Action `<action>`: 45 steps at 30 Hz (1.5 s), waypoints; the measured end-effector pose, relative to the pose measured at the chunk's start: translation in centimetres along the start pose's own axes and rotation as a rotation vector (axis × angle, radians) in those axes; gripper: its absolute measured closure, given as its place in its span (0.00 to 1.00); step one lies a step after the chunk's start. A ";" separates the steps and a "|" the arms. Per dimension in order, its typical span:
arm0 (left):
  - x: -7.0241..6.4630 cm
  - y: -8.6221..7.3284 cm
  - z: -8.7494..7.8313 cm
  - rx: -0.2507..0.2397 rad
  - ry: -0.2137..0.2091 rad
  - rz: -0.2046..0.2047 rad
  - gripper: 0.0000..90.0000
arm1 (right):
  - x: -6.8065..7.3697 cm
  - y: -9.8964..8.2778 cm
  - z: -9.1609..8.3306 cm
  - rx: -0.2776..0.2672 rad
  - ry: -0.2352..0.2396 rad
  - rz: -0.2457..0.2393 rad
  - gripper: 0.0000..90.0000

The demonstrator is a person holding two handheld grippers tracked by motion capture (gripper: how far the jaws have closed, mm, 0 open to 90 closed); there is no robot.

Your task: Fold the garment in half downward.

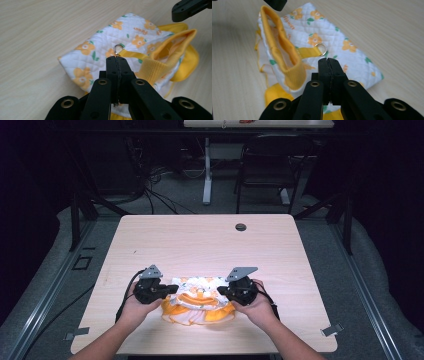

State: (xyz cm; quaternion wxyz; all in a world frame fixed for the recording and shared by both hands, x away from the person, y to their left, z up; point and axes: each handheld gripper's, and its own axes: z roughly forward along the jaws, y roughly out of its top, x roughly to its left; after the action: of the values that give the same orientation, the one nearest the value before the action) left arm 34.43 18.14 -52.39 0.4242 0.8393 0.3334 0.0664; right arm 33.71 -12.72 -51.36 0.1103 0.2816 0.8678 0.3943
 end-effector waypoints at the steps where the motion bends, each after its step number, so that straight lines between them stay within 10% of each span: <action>1: -0.2 -0.2 0.0 0.006 -0.012 0.006 1.00 | 0.4 -0.1 0.1 0.004 0.005 -0.007 1.00; 9: -1.8 -2.6 0.6 0.052 -0.017 0.014 1.00 | 2.8 -1.9 0.9 0.057 0.071 -0.056 1.00; 21: -2.4 -5.1 1.6 0.104 0.004 0.040 1.00 | 3.7 -5.3 2.0 0.087 0.089 0.001 1.00; 33: -2.0 -5.0 2.1 0.103 0.015 0.069 1.00 | 3.6 -5.6 2.6 0.076 0.093 0.042 1.00; 45: 0.4 -3.2 3.7 0.093 0.043 0.016 1.00 | 0.9 -4.2 3.8 0.086 0.061 0.074 1.00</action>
State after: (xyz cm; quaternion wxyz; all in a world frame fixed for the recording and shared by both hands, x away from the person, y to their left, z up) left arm 34.56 17.25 -57.20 0.3767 0.8593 0.3382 0.0722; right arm 32.81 -12.05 -57.04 0.0570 0.3058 0.8758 0.3689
